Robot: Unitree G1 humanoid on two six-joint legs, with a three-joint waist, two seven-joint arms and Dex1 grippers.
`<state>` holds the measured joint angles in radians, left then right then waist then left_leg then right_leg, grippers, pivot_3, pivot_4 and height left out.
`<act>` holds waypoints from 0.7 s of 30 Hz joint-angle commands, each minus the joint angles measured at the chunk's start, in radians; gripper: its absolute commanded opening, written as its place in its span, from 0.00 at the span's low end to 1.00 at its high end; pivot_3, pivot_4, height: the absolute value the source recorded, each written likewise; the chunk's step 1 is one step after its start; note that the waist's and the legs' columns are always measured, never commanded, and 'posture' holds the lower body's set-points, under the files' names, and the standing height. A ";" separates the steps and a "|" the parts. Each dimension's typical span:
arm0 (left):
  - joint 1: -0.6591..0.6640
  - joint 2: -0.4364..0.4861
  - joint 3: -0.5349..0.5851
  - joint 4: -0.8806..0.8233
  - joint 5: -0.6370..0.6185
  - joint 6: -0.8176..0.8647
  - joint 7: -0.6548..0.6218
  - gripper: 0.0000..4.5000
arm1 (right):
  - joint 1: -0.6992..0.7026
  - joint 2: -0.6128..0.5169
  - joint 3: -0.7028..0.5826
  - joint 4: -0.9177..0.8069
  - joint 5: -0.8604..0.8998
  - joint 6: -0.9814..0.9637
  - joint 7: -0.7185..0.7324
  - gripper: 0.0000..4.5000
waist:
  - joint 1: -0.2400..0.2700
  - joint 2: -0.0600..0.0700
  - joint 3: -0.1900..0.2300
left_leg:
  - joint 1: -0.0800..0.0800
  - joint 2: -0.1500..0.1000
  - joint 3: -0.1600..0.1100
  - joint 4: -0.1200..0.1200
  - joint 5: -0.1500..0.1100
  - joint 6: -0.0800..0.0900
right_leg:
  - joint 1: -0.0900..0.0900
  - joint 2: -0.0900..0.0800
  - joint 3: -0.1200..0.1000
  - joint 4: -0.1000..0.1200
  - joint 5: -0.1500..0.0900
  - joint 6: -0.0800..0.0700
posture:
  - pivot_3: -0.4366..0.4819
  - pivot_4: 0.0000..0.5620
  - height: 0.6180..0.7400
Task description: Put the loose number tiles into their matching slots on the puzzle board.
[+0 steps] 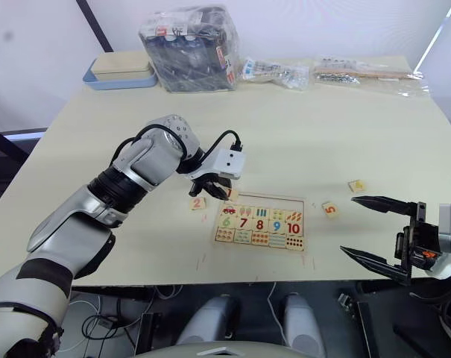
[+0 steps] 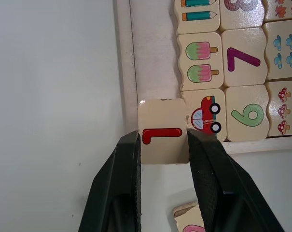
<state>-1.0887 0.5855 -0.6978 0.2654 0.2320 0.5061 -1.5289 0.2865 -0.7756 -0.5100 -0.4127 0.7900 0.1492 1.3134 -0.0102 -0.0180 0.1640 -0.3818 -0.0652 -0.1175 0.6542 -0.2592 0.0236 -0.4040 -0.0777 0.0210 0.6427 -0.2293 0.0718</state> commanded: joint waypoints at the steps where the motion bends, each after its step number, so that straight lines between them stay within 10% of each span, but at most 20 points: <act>1: -0.008 0.008 0.022 -0.028 0.005 0.005 -0.014 0.21 | 0.014 -0.003 -0.033 -0.005 0.010 -0.009 0.015 1.00 | 0.000 0.000 0.000 | 0.000 0.000 0.000 0.000 0.000 0.000 | 0.000 0.000 0.000 0.000 0.000 0.000 | 0.48 0.27 1.00; 21: 0.011 -0.031 0.003 -0.018 0.036 0.014 -0.001 0.21 | 0.078 0.024 -0.058 -0.049 0.005 -0.023 -0.022 1.00 | 0.000 0.000 0.000 | 0.000 0.000 0.000 0.000 0.000 0.000 | 0.000 0.000 0.000 0.000 0.000 0.000 | 0.48 0.27 1.00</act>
<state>-1.0762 0.5555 -0.6982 0.2589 0.2555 0.5230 -1.5281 0.3628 -0.7558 -0.5324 -0.4259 0.7882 0.1458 1.2960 -0.0105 -0.0180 0.1639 -0.3816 -0.0653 -0.1174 0.6544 -0.2592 0.0236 -0.4041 -0.0777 0.0212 0.6429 -0.2293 0.0718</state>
